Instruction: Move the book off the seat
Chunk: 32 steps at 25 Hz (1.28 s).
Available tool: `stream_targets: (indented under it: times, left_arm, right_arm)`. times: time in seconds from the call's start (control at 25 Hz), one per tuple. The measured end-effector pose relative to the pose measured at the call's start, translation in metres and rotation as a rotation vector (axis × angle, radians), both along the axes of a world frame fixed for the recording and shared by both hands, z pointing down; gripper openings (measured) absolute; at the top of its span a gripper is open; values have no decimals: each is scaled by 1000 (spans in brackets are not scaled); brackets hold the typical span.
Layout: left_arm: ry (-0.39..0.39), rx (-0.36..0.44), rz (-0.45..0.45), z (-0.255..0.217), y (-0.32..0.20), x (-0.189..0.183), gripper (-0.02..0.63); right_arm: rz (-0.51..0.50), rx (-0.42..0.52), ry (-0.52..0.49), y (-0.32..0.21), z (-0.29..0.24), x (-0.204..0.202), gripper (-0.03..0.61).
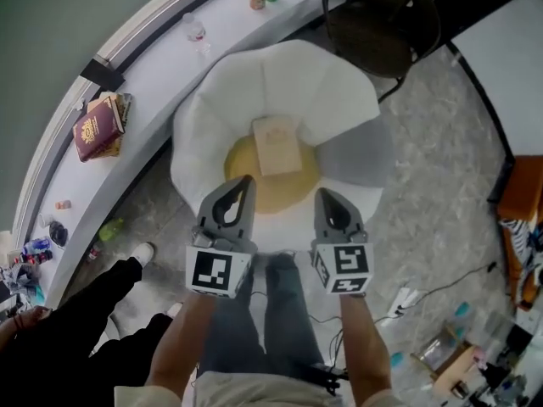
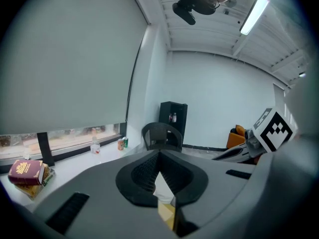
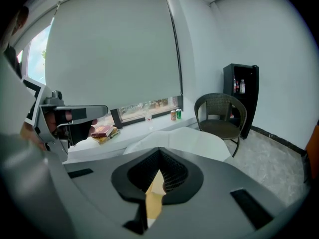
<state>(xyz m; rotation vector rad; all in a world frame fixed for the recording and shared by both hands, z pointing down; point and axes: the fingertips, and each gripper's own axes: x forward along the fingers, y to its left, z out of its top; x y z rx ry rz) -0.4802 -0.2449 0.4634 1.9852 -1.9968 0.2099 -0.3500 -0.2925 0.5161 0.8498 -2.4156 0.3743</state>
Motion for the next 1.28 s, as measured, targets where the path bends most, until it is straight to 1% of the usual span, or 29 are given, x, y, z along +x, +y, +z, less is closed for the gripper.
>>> stream_targets:
  times: [0.16, 0.36, 0.64, 0.8, 0.96, 1.16, 1.24, 1.28]
  left_arm:
    - [8, -35, -9, 51, -14, 6, 6]
    - [15, -77, -34, 114, -20, 4, 6]
    - [40, -106, -64, 190, -24, -3, 6]
    - [51, -132, -62, 235, -24, -3, 6]
    - [69, -147, -73, 268, -25, -3, 6]
    - [78, -148, -95, 288, -31, -8, 6]
    - [82, -146, -103, 292, -34, -11, 6]
    - [82, -145, -106, 294, -35, -12, 6]
  right_arm:
    - [-5, -53, 14, -17, 61, 2, -3]
    - [-5, -126, 29, -30, 140, -1, -3]
    - [65, -262, 8, -45, 247, -1, -3]
    - [73, -317, 10, -55, 302, -2, -3]
    - [66, -357, 17, -72, 339, -8, -3]
    - [73, -402, -13, -103, 368, -24, -3]
    - [62, -419, -30, -114, 376, -33, 44]
    - [54, -426, -36, -118, 380, -38, 51]
